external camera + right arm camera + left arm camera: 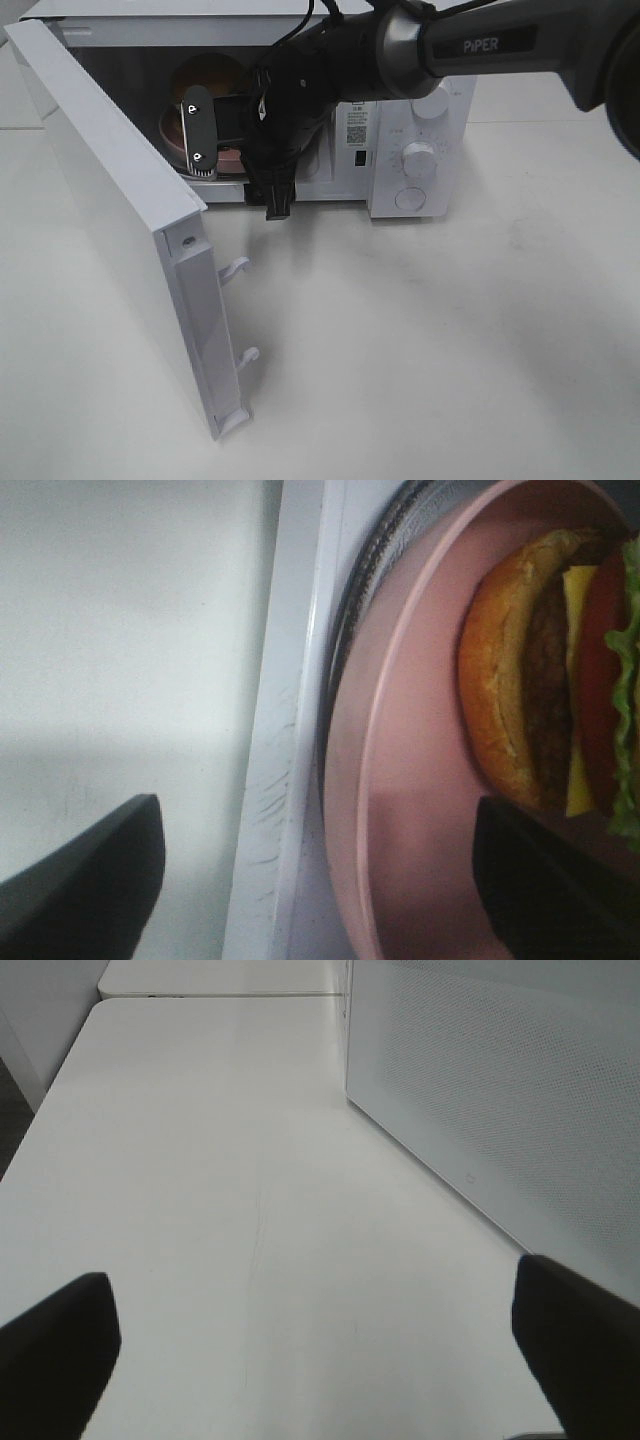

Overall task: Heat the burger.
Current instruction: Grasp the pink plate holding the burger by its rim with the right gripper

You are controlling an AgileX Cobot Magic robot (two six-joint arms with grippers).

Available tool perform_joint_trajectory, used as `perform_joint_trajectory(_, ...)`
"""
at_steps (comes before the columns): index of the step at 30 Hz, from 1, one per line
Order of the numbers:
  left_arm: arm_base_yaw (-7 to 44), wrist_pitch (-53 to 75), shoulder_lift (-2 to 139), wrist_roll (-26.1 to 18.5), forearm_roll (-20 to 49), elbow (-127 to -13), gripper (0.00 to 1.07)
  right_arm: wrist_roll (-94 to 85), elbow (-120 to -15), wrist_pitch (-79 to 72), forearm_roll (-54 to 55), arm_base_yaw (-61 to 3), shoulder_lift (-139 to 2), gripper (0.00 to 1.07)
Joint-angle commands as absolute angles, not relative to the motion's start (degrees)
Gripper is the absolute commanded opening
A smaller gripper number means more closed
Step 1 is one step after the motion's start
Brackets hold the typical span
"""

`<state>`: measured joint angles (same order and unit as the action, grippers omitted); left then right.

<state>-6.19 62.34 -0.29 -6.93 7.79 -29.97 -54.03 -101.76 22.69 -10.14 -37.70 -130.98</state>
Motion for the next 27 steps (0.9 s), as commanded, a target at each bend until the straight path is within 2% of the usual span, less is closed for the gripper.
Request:
perform_joint_trajectory(1,-6.2,61.6,-1.2,-6.8,8.3,-29.8,1.0,-53.6,-104.5,24.2,-11.0,-37.4,-132.4,0.82)
perform_joint_trajectory(13,-6.2,61.6,-1.2,-6.8,8.3,-29.8,1.0,-53.5,-112.1,26.6,-10.9,-36.0,-137.5,0.8)
perform_joint_trajectory(15,-6.2,61.6,-1.2,-6.8,8.3,-29.8,1.0,-53.5,-113.7,27.0,-10.2,-35.4,-138.7,0.72)
perform_joint_trajectory(18,-6.2,61.6,-1.2,-6.8,8.3,-29.8,1.0,-53.7,-114.0,27.0,-9.9,-35.4,-139.0,0.68)
perform_joint_trajectory(20,-6.2,61.6,-1.2,-6.8,8.3,-29.8,1.0,-54.1,-114.5,26.9,-10.0,-35.4,-139.2,0.47)
perform_joint_trajectory(21,-6.2,61.6,-1.2,-6.8,8.3,-29.8,1.0,-54.1,-114.5,26.9,-10.0,-35.4,-139.2,0.47)
perform_joint_trajectory(22,-6.2,61.6,-1.2,-6.8,8.3,-29.8,1.0,-54.5,-114.5,26.9,-10.0,-35.4,-139.2,0.39)
perform_joint_trajectory(23,-6.2,61.6,-1.2,-6.8,8.3,-29.8,1.0,-55.2,-114.5,26.9,-9.7,-35.4,-139.2,0.25)
perform_joint_trajectory(24,-6.2,61.6,-1.2,-6.8,8.3,-29.8,1.0,-55.2,-114.5,26.9,-9.7,-35.4,-139.2,0.25)
perform_joint_trajectory(25,-6.2,61.6,-1.2,-6.8,8.3,-29.8,1.0,-55.2,-114.5,27.0,-9.5,-35.5,-139.2,0.1)
perform_joint_trajectory(26,-6.2,61.6,-1.2,-6.8,8.3,-29.8,1.0,-55.2,-114.5,27.0,-9.5,-35.5,-139.2,0.1)
perform_joint_trajectory(27,-6.2,61.6,-1.2,-6.8,8.3,-29.8,1.0,-55.2,-114.5,27.1,-9.4,-35.5,-139.2,0.03)
